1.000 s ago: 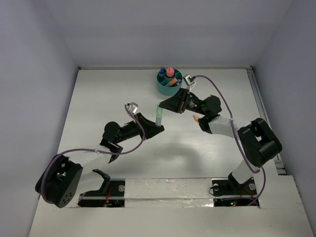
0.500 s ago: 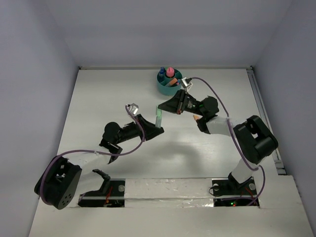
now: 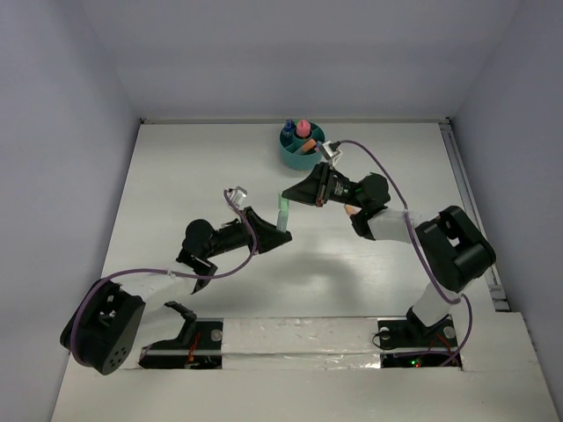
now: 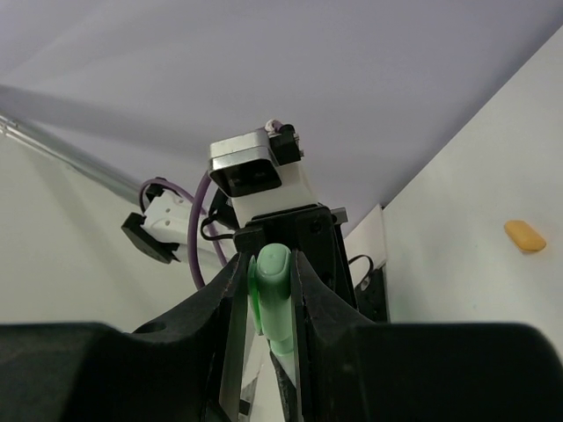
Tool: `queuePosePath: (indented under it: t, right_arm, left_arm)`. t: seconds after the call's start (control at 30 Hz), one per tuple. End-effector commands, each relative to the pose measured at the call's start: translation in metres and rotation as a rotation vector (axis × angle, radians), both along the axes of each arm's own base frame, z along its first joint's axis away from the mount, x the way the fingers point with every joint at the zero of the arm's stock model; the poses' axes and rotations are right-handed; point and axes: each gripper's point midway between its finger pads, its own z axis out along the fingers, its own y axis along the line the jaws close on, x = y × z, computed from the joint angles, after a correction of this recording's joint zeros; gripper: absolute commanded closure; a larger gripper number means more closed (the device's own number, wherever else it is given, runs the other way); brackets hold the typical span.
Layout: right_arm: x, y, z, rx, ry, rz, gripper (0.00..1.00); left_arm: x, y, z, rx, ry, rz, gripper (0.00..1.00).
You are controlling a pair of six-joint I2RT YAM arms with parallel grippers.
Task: Sort the stationery into containers
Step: Close the pen cap on the pen.
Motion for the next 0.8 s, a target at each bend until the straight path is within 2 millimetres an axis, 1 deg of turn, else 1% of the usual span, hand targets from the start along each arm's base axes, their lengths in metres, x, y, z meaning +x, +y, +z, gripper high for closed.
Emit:
queuePosePath:
  t: [0.0,0.07,0.1,0.13,0.2,0.23,0.4,0.47,0.5,0.57,0.63,0.77]
  right_arm:
    - [-0.053,-0.013,0.034,0.136,-0.393,0.085,1.00]
    - [-0.053,-0.014,0.036,0.136,-0.411,0.069,1.00]
    - [-0.051,-0.013,0.034,0.127,-0.426,0.050,1.00]
    - [-0.054,-0.012,0.037,0.130,-0.440,0.048,1.00]
    - [-0.053,-0.012,0.039,0.127,-0.463,0.031,1.00]
    - [-0.057,-0.011,0.040,0.132,-0.472,0.035,1.00]
    - [-0.063,-0.011,0.047,0.150,-0.524,0.000,1.00]
    - [-0.070,-0.007,0.049,0.149,-0.528,0.017,1.00]
    - [-0.068,-0.005,0.046,0.133,-0.517,0.015,1.00]
    - [-0.070,-0.002,0.043,0.120,-0.498,0.030,1.00]
    - [-0.071,0.002,0.035,0.093,-0.445,0.054,1.00]
    - [-0.079,0.006,0.012,0.027,-0.367,0.100,1.00]
  left_arm:
    - [-0.007,0.008,0.075,-0.212,-0.228,0.009,1.00]
    - [-0.004,0.008,0.076,-0.213,-0.219,0.021,1.00]
    - [-0.004,0.009,0.079,-0.218,-0.221,0.026,1.00]
    - [-0.004,0.009,0.080,-0.222,-0.219,0.027,1.00]
    - [-0.007,0.012,0.087,-0.246,-0.217,0.026,1.00]
    - [-0.007,0.012,0.090,-0.255,-0.216,0.029,1.00]
    - [-0.010,0.014,0.109,-0.294,-0.228,0.038,1.00]
    - [-0.008,0.012,0.109,-0.283,-0.226,0.043,1.00]
    - [-0.007,0.011,0.113,-0.284,-0.233,0.047,1.00]
    - [-0.008,0.008,0.114,-0.277,-0.235,0.036,1.00]
    - [-0.008,0.008,0.119,-0.277,-0.246,0.036,1.00]
    - [-0.008,0.010,0.128,-0.252,-0.270,0.055,1.00]
